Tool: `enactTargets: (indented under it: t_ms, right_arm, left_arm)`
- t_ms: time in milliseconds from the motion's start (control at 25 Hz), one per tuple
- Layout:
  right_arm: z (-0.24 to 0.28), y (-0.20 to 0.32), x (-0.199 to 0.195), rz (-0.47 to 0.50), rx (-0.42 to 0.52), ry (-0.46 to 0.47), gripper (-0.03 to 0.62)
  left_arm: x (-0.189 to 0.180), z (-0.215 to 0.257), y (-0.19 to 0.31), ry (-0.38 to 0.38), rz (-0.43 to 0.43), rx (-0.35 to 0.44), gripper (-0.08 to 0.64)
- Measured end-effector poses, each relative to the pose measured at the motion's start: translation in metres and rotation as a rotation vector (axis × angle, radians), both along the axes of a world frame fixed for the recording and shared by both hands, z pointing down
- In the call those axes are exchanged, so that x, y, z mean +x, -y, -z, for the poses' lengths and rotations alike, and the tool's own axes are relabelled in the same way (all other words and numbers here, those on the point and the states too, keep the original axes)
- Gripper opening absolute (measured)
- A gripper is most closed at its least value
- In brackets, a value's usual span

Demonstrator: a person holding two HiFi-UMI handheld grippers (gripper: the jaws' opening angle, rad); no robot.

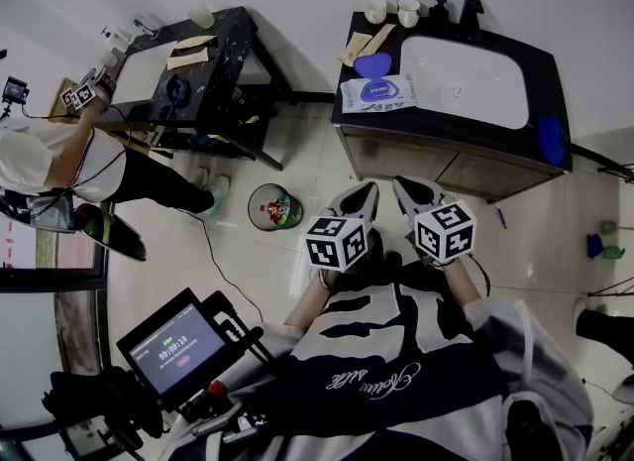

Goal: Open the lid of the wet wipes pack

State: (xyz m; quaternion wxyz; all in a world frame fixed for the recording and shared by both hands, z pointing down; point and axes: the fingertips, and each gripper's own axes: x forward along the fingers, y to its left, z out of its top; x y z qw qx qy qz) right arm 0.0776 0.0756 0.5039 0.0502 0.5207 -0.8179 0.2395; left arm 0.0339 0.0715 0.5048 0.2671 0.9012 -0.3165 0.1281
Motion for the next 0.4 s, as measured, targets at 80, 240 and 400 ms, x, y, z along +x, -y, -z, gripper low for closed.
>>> enactTargets:
  t_ms: [80, 240, 400]
  right_arm:
    - [-0.0018, 0.0002, -0.0016, 0.005, -0.003, -0.002, -0.003]
    - [-0.0041, 0.0007, -0.0029, 0.008, -0.004, -0.001, -0.003]
    - [-0.0048, 0.0007, -0.003, 0.009, -0.006, -0.001, -0.003]
  left_arm:
    - [-0.0013, -0.0011, 0.0005, 0.001, 0.003, -0.001, -0.002]
    - [-0.0023, -0.0033, 0.0007, 0.002, 0.003, -0.003, -0.002]
    - [-0.003, -0.0051, 0.0002, 0.002, 0.004, -0.008, -0.002]
